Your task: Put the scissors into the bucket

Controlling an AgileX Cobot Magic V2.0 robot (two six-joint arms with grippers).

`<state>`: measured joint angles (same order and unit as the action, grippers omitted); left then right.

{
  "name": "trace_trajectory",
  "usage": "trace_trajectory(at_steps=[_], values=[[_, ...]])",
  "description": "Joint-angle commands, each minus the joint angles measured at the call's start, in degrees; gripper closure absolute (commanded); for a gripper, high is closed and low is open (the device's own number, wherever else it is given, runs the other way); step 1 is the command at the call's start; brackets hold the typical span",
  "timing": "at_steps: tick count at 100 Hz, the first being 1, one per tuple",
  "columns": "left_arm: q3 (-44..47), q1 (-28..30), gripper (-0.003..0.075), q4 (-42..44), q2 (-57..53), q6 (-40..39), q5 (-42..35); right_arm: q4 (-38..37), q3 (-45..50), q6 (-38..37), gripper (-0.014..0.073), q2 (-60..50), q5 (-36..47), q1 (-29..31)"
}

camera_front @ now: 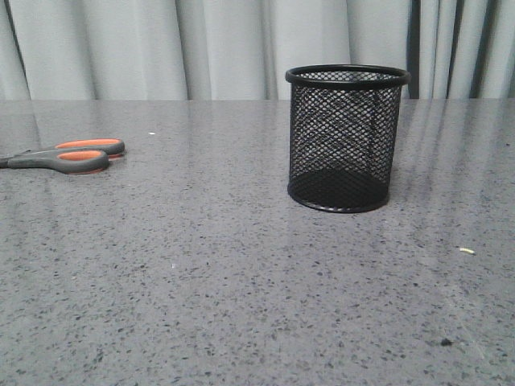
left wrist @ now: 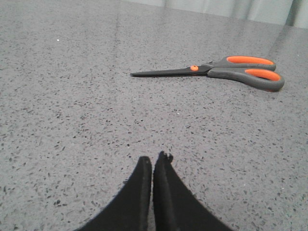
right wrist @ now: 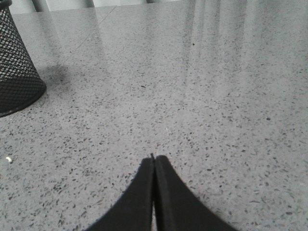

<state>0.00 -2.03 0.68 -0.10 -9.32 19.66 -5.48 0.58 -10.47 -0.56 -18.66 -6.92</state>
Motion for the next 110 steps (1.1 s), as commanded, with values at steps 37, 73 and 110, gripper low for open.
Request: trace_trajectory(at_steps=[37,73,110], values=[[2.3,-0.2,0.0740,-0.7,-1.6,-0.6,-2.0,-0.7,0.5,0.1,0.0659,-1.3,2.4,0.4],[2.3,-0.2,0.0740,-0.7,-1.6,-0.6,-2.0,-0.7,0.5,0.1,0.0659,-1.3,2.4,0.4],[2.3,-0.2,0.0740,-0.7,-1.6,-0.6,-2.0,-4.3,0.5,0.1,0.0659,-1.3,1.5,0.4]])
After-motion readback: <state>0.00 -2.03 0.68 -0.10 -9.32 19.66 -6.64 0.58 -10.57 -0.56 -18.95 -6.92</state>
